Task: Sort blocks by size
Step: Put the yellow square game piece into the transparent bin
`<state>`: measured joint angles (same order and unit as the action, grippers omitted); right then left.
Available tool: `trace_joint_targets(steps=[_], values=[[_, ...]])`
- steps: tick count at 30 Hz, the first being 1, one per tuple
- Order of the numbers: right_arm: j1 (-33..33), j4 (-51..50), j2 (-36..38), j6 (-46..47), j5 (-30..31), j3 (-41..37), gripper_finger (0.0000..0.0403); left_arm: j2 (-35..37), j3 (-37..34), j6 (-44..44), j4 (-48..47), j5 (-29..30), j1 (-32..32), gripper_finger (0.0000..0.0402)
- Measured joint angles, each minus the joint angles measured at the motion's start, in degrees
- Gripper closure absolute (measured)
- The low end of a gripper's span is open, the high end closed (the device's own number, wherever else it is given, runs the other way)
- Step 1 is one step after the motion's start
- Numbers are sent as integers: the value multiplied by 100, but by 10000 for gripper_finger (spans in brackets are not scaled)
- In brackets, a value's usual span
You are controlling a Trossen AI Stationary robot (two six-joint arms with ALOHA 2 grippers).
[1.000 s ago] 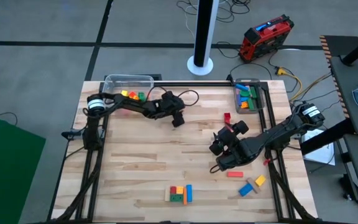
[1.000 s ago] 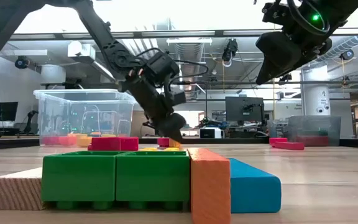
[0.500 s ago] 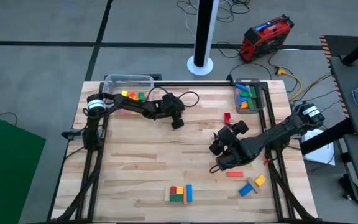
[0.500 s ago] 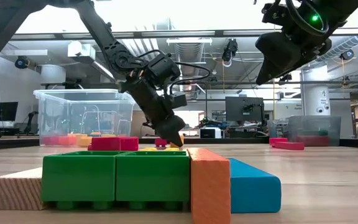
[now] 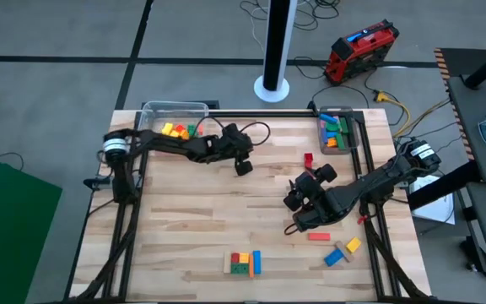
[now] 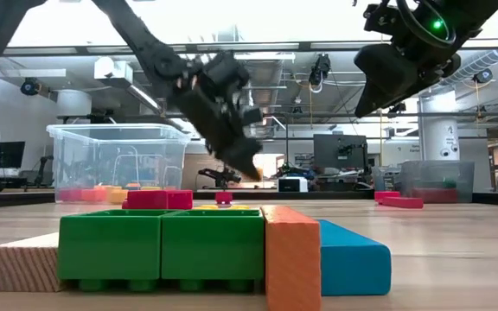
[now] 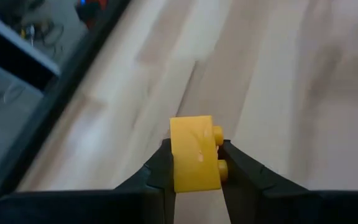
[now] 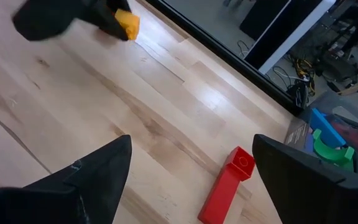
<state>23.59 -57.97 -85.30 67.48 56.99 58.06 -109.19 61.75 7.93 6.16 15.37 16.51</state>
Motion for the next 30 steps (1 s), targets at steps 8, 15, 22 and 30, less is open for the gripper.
trace_joint_targets(steps=[8,15,22,30], values=[[0,60,1,153,-42,0,96,1554,-89,-276,-1103,261,-130,326],[0,243,1,91,-44,0,99,3227,-720,-1127,-2656,1998,228,324],[0,577,2,-270,-45,0,86,4570,-1653,-2593,-3430,2771,561,297],[0,778,2,-553,-140,0,76,5227,-1900,-2713,-3428,2715,552,243]])
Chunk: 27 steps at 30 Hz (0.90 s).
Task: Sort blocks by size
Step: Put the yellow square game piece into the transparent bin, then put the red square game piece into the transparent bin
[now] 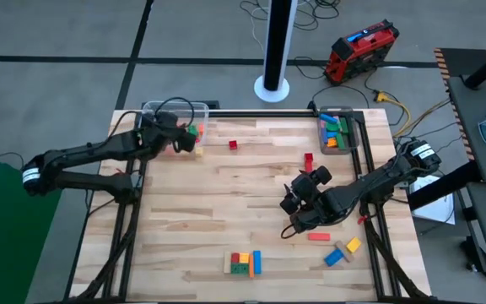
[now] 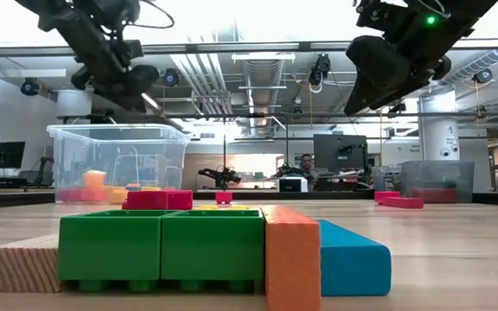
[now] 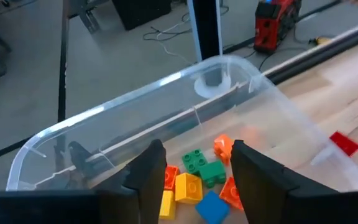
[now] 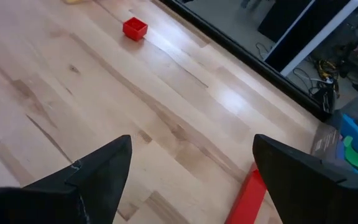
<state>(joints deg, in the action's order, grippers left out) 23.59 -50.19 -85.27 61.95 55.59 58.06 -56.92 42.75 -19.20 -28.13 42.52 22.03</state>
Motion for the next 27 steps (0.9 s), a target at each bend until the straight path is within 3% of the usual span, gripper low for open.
trace_joint_targets(steps=[7,15,22,27], values=[[0,23,0,90,-74,0,88,20,124,-243,-14,-284,-349,227],[-279,194,0,-4,-303,0,103,-331,58,-498,-24,-276,-1448,229],[-812,322,0,-214,-699,42,112,-486,58,-708,5,312,-2499,229],[-1154,756,0,-1067,-900,217,117,-486,60,-770,11,348,-3102,229]])
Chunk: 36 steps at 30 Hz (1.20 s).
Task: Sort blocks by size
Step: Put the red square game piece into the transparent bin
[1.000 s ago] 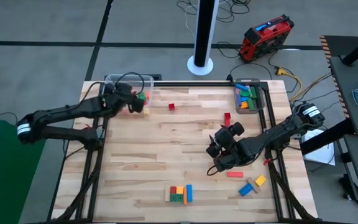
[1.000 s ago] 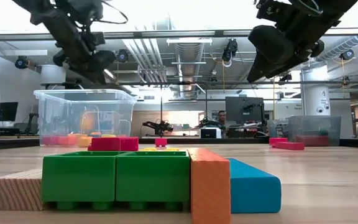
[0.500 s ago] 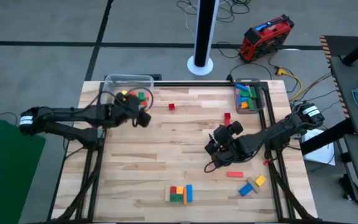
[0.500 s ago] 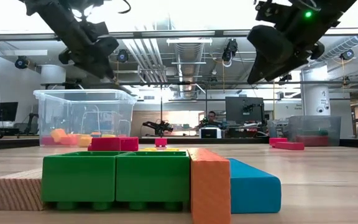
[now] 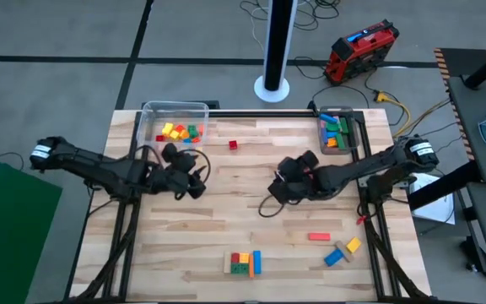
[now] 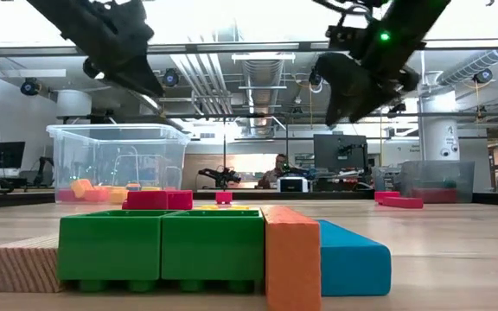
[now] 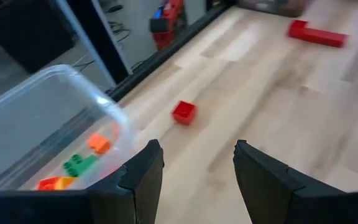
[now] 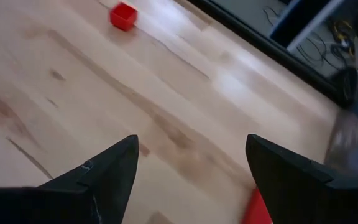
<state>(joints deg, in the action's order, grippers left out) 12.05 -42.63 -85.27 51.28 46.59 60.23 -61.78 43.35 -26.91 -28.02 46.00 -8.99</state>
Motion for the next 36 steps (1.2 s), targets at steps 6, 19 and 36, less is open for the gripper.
trace_joint_targets(steps=[6,19,36], values=[[-496,946,0,-1632,-183,228,112,0,-2,-117,3,6,-492,229],[-1954,3237,-552,-2874,-1034,645,118,72,1,-421,-276,14,-1175,228],[-2519,1900,-3095,-2870,-1709,3383,47,205,186,-1598,-2012,468,-1543,228]])
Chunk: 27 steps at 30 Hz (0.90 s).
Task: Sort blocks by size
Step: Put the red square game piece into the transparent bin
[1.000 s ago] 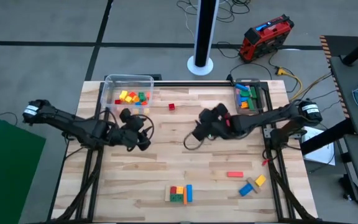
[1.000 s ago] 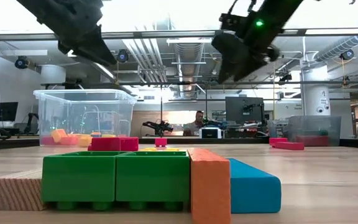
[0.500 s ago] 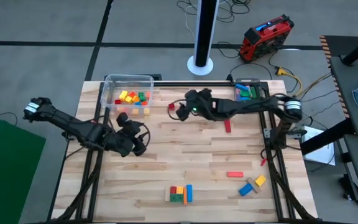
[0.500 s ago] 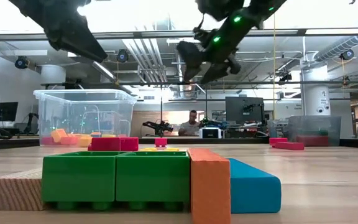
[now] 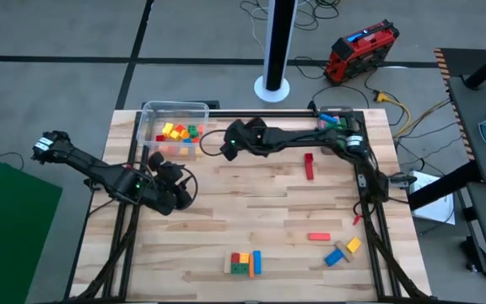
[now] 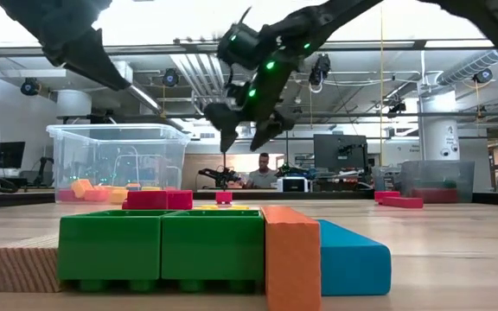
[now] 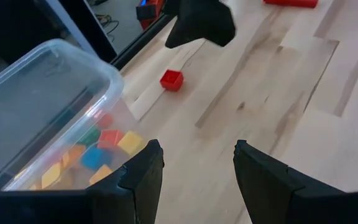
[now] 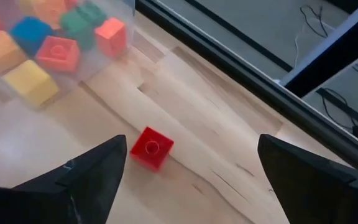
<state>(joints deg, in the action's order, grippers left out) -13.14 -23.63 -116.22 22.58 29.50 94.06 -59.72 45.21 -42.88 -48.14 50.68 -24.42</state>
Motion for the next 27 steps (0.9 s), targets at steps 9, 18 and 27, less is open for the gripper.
trace_joint_targets(steps=[9,18,27], values=[[-51,-683,-1007,81,-80,1153,46,72,2,-292,-402,84,-39,228],[-200,-791,-1591,211,-544,1690,46,79,2,-292,-452,131,-42,228],[-250,-917,-1778,380,-790,1696,46,79,2,-291,-468,149,-39,228]])
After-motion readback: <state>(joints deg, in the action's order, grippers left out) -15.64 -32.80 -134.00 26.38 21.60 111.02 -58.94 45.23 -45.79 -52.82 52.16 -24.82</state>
